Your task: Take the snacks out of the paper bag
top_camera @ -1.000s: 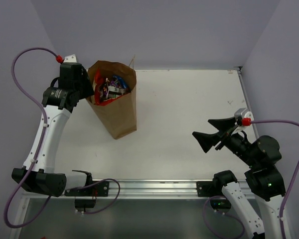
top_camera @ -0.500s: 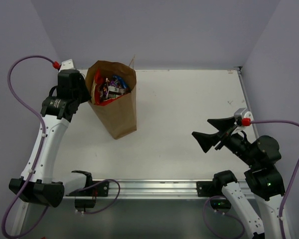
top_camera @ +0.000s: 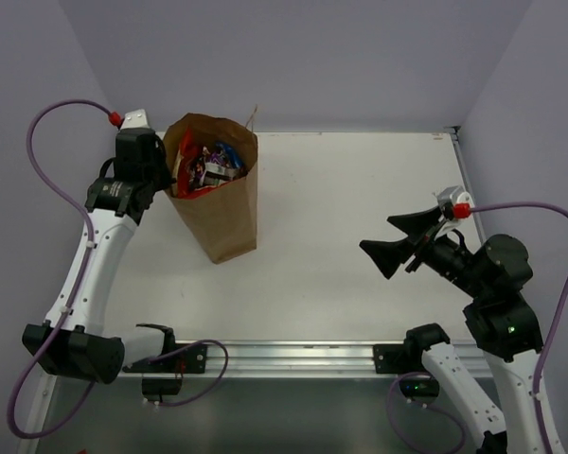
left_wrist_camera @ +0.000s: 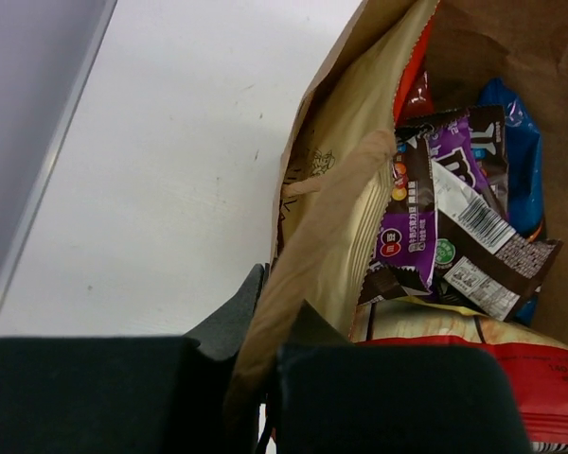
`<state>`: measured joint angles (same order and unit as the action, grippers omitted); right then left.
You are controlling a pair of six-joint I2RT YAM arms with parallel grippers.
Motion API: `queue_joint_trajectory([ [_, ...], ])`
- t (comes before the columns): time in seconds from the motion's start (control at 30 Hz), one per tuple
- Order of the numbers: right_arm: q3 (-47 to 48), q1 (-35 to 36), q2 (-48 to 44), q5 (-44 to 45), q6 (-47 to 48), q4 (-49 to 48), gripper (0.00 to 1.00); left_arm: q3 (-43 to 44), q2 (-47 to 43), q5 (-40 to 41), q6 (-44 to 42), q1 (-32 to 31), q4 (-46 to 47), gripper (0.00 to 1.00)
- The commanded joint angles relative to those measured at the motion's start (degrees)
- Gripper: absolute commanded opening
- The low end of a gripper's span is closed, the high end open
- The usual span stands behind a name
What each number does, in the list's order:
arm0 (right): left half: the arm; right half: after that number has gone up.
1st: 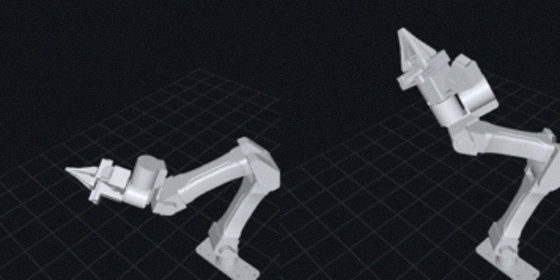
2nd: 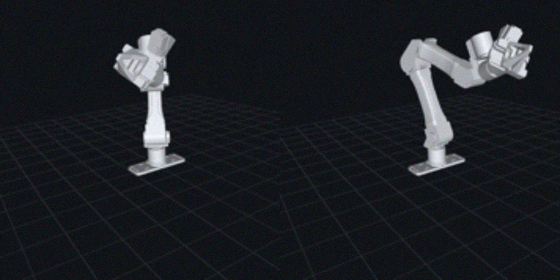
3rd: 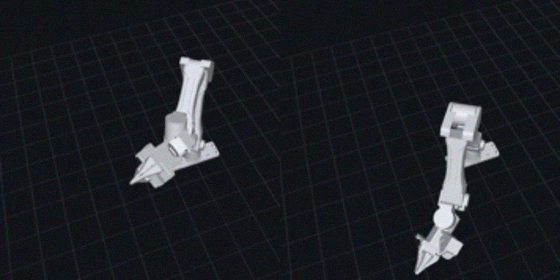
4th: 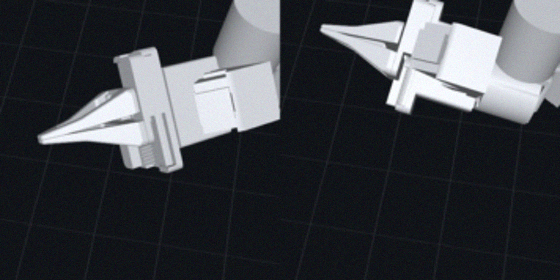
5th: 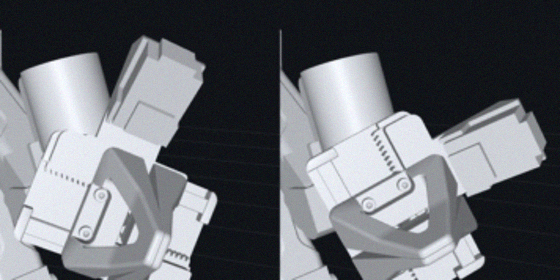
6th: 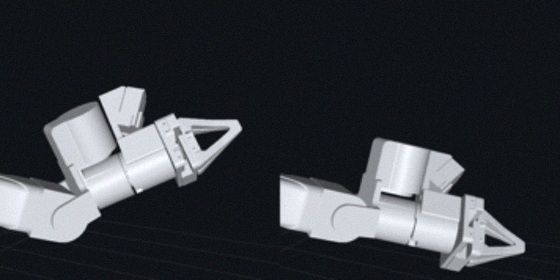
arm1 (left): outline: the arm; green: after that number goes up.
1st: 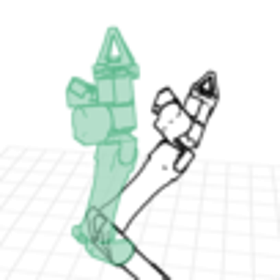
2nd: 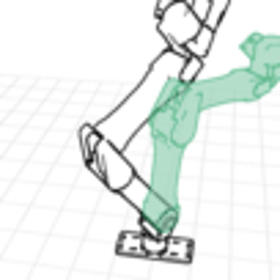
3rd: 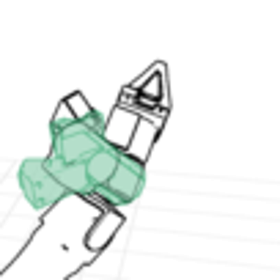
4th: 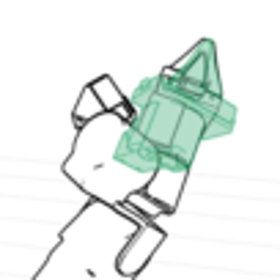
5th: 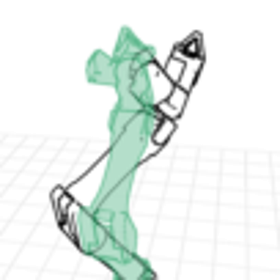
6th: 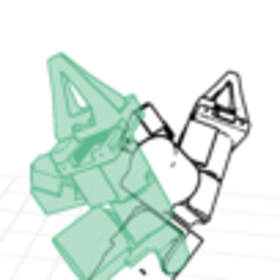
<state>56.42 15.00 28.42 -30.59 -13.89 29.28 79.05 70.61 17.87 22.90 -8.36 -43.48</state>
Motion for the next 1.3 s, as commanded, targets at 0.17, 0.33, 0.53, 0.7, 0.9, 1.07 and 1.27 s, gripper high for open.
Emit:
queue_joint_trajectory([
  [0.17, 10.1, 1.25, 11.12, -2.73, -2.37, -6.42, 0.99, 9.98, 4.35, -10.29, -22.44, 0.54, 17.11, 0.0],
  [0.33, 13.62, 12.57, 18.15, 5.17, 1.22, -6.87, 0.99, 15.17, 7.35, -20.49, -31.4, 0.45, 18.79, 0.0],
  [0.53, 18.01, 27.08, 29.48, 17.48, 4.48, -8.0, 0.95, 11.32, 4.9, -33.32, -35.9, 0.28, 20.98, 0.0],
  [0.7, 23.28, 34.02, 40.01, 22.49, 7.29, -8.89, 0.88, 1.23, -0.37, -41.33, -39.41, -0.87, 23.97, 0.0],
  [0.9, 25.93, 35.36, 48.73, 23.21, 7.04, -13.62, 0.79, -8.38, -7.41, -40.72, -38.89, -1.4, 27.14, 0.0],
  [1.07, 30.41, 36.67, 56.29, 22.68, 10.45, -13.98, 0.73, -11.02, -10.75, -41.95, -36.61, -1.4, 28.27, 0.0],
  [1.27, 29.36, 41.05, 58.85, 22.41, 19.15, -15.47, 0.65, -8.91, -10.93, -41.34, -32.92, -1.4, 26.35, 0.0],
])
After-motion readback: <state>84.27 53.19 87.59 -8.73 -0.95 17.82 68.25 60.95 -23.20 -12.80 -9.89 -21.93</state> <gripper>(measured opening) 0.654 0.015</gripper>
